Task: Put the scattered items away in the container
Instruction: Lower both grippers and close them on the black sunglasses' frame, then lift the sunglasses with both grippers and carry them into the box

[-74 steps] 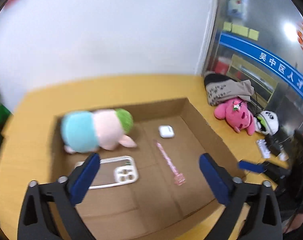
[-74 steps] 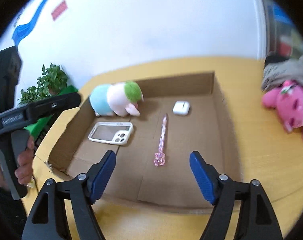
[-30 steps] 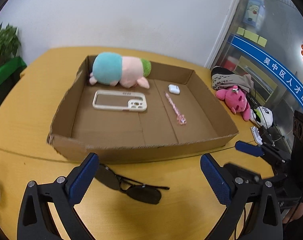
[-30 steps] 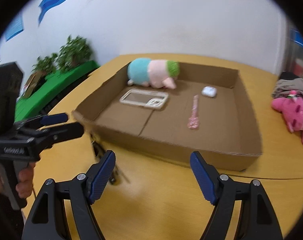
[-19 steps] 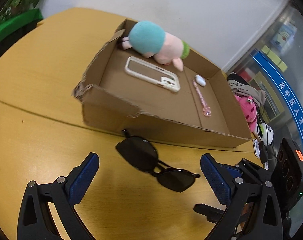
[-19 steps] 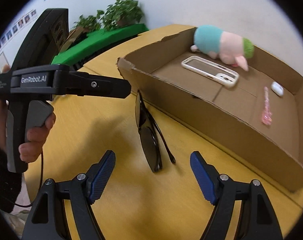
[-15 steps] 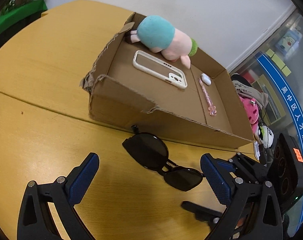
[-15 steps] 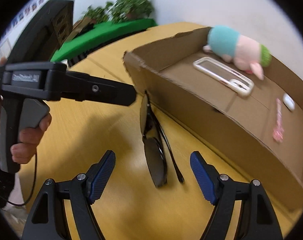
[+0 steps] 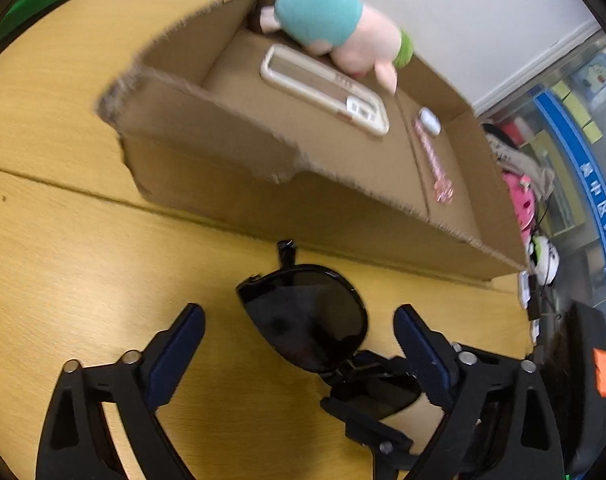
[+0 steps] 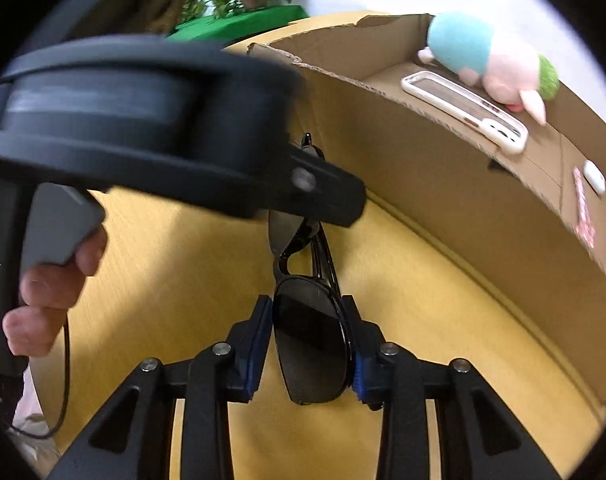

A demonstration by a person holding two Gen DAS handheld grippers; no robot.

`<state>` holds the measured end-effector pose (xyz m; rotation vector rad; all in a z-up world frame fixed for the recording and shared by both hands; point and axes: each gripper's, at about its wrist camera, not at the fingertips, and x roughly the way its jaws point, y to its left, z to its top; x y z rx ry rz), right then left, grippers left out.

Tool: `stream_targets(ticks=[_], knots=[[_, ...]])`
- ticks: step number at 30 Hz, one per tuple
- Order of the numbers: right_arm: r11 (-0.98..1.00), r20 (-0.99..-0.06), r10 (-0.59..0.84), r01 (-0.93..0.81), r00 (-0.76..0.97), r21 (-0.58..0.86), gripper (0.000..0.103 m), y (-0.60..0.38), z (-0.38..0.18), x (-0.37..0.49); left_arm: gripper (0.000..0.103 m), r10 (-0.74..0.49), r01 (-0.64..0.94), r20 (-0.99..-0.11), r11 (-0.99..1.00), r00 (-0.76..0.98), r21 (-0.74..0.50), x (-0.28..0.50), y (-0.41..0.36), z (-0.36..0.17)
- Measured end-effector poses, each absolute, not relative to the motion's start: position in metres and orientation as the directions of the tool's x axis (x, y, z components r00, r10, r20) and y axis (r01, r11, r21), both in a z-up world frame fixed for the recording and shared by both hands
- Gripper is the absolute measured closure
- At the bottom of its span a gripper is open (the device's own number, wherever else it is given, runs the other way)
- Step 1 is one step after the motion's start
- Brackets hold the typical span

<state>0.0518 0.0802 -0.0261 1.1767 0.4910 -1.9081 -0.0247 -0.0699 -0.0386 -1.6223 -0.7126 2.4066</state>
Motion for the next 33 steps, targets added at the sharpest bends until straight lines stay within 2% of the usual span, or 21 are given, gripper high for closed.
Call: stream_targets(ticks=[1,3,4,5,7,9,16,22,29,33], knots=[[-0.595,-0.870,-0.435,0.799,-0.233,0.084,0.079,0.081,-0.027,0.056,0.012,0.371,0.132,-0.836,-0.881,-0.404,-0.455,-0.025,-0.067,-0.039],[-0.607,-0.863,-0.413,0.794,-0.292,0.022,0.079,0.083,-0.030,0.070,0.019,0.375,0.121,-0.839,-0.884,-0.394,-0.452,-0.025,-0.062,-0.039],[-0.609,-0.860,-0.405,0.793,-0.312,-0.001,0.079,0.083,-0.030,0.076,0.031,0.382,0.120,-0.839,-0.881,-0.388,-0.457,-0.025,-0.060,-0.039],[-0.610,-0.858,-0.399,0.792,-0.324,-0.016,0.079,0.083,-0.029,0.081,0.036,0.382,0.122,-0.840,-0.881,-0.384,-0.457,-0.025,-0.058,-0.039],[-0.607,-0.852,-0.382,0.792,-0.358,-0.061,0.080,0.082,-0.029,0.093,0.052,0.369,0.126,-0.850,-0.888,-0.376,-0.441,-0.025,-0.056,-0.038],[-0.611,-0.847,-0.364,0.786,-0.386,-0.095,0.080,0.083,-0.026,0.100,0.063,0.372,0.137,-0.851,-0.884,-0.370,-0.446,-0.024,-0.057,-0.039],[-0.611,-0.825,-0.345,0.774,-0.447,-0.164,0.081,0.092,-0.014,0.117,0.072,0.354,0.118,-0.850,-0.896,-0.390,-0.427,-0.015,-0.049,-0.021],[-0.630,-0.777,-0.363,0.750,-0.514,-0.202,0.081,0.106,0.015,0.130,0.073,0.318,0.085,-0.834,-0.915,-0.451,-0.395,-0.010,-0.038,0.017],[-0.680,-0.727,-0.407,0.715,-0.553,-0.163,0.081,0.130,0.056,0.118,0.073,0.292,0.012,-0.819,-0.939,-0.494,-0.343,-0.034,-0.018,0.067],[-0.709,-0.711,-0.415,0.692,-0.568,-0.139,0.081,0.143,0.082,0.090,0.073,0.299,-0.033,-0.823,-0.945,-0.483,-0.325,-0.073,-0.006,0.091]])
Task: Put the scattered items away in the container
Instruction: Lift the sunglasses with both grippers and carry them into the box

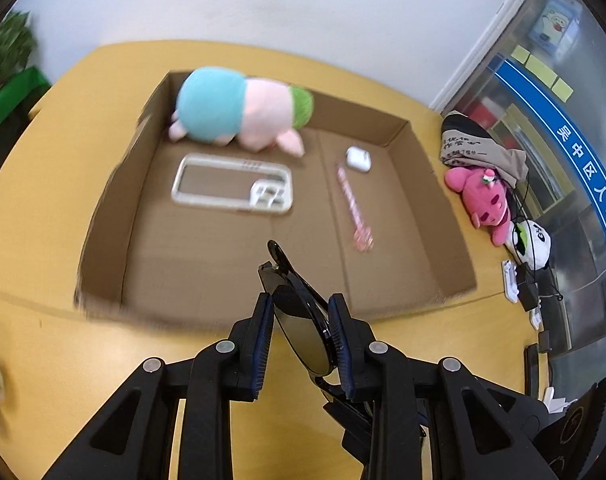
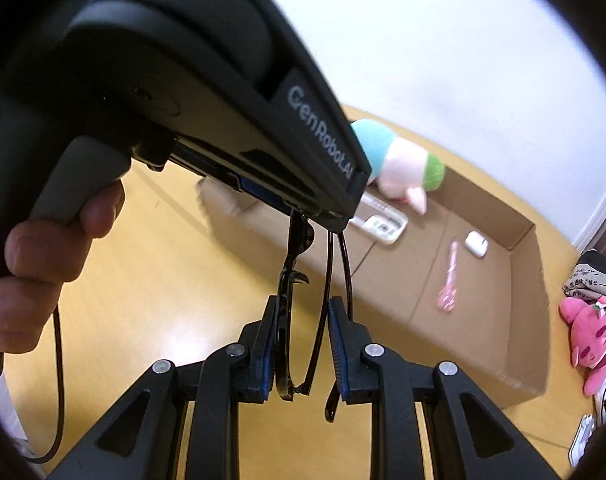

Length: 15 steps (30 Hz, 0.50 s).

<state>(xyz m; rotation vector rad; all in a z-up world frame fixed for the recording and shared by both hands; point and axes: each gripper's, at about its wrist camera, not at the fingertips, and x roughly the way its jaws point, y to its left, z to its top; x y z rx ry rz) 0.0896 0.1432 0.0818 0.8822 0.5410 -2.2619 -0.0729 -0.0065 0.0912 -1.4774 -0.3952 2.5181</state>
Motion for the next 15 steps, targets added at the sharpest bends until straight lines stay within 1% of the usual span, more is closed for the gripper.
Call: stream_targets(ticks=[7,11,15], knots=[[-0.760,-0.727,-0.422,0.649,-0.541,-0.041,0.081,0.169,0.111,0.019,0.073,0.296,-0.095,-0.850,-0.954,-0.437,-0.284,-0.152,0.026,0.117],[-0.790,-0.755,-0.412,0.613,-0.510,0.017,0.081,0.186,0.110,-0.025,0.073,0.310,-0.118,-0.872,-0.951,-0.379,-0.286,-0.202,0.049,0.110],[-0.826,-0.792,-0.384,0.560,-0.474,0.064,0.081,0.214,0.096,-0.064,0.073,0.310,-0.158,-0.897,-0.949,-0.316,-0.272,-0.245,0.085,0.092]])
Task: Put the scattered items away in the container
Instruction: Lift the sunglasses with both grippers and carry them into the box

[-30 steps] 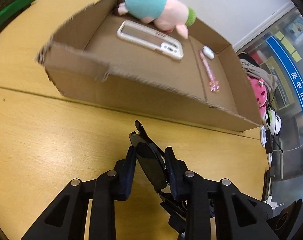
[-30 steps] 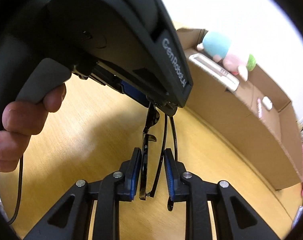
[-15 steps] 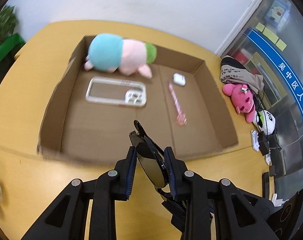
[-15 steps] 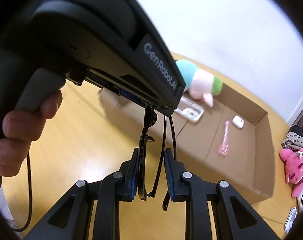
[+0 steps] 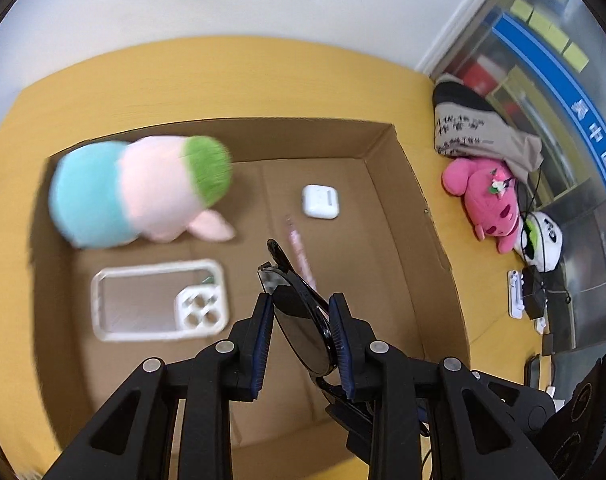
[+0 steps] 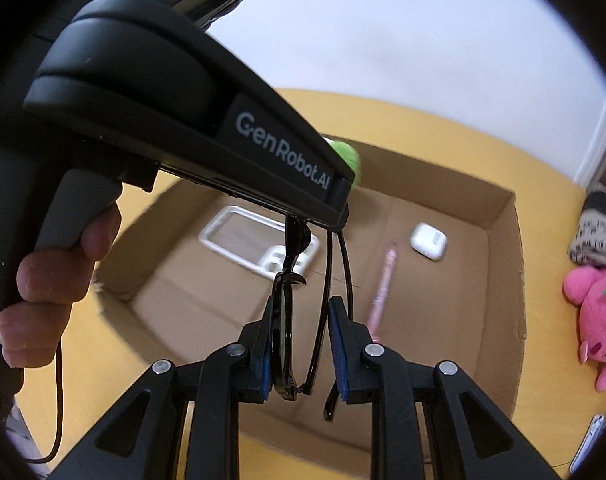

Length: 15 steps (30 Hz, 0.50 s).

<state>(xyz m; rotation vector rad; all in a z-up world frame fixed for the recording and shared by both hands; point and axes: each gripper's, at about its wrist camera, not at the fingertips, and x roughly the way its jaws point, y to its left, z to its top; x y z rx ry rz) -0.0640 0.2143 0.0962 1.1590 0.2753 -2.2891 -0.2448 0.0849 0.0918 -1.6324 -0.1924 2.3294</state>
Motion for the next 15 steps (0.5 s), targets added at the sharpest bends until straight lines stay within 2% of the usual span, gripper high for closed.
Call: stream_targets(ticks=[7,15], knots=[[-0.886,-0.855,-0.317,0.450,-0.410,0.112,0.081,0.233,0.051,-0.124,0.073,0.335,-0.254,-0.926,-0.924,-0.174,-0.286,-0.295,0.150,0.037],[-0.926,-0.931,-0.238,0.352,-0.276,0.132,0.081,0.262,0.003,-0.149,0.071,0.387,-0.250,-0.921,-0.896,-0.036,-0.367,-0.319,0.184,-0.026]])
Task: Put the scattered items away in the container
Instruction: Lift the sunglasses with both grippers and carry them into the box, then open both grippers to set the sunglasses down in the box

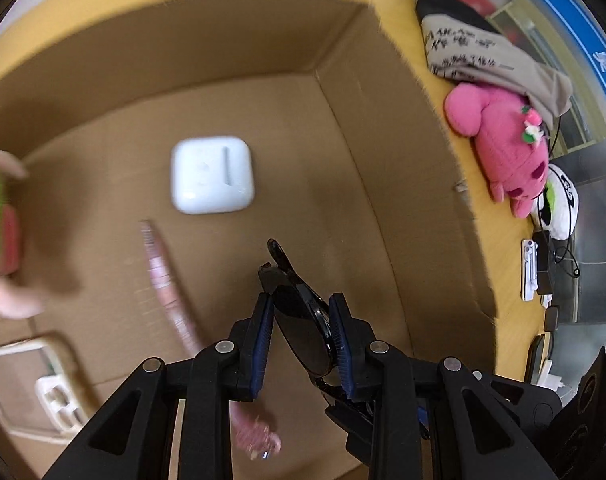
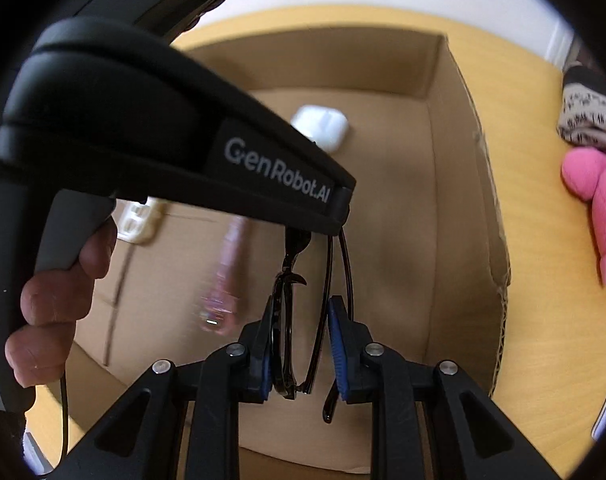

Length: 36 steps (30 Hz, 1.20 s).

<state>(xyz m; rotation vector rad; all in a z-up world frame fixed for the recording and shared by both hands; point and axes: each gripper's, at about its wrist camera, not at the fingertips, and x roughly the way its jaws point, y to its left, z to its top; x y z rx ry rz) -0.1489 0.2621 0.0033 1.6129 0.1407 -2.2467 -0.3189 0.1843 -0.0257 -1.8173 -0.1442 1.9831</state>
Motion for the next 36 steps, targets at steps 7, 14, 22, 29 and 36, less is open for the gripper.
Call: stream_targets(ticks=[7,14,22,29,36], knots=[[-0.936,-0.942,-0.195,0.339,-0.273,0.096,0.080,0.262,-0.002,-0.142,0.068,0.404,-0.266,-0.914,-0.886,-0.041,-0.380,-0.318,0.189,-0.027],[-0.936,-0.925,-0.192,0.346,-0.328,0.072,0.070,0.262,0.007,-0.119,0.050,0.441,-0.255,-0.893,-0.877,-0.088,-0.408,-0.311,0.175,-0.015],[-0.933,-0.834,-0.213,0.360,-0.509,0.019,0.037,0.261,0.057,-0.048,0.016,0.471,-0.360,-0.761,-0.873,-0.446,-0.329,-0.246,0.119,0.082],[-0.931,-0.638,-0.301,0.363,-0.709,0.035,0.024,0.235,0.087,-0.021,0.000,0.254,-0.293,-0.584,-0.956,-0.771,-0.028,-0.116,0.056,0.132],[-0.931,-0.506,-0.324,0.365,-0.799,0.018,0.024,0.224,0.037,-0.003,0.000,0.092,-0.111,-0.587,-0.994,-0.804,-0.004,-0.044,0.002,0.073]])
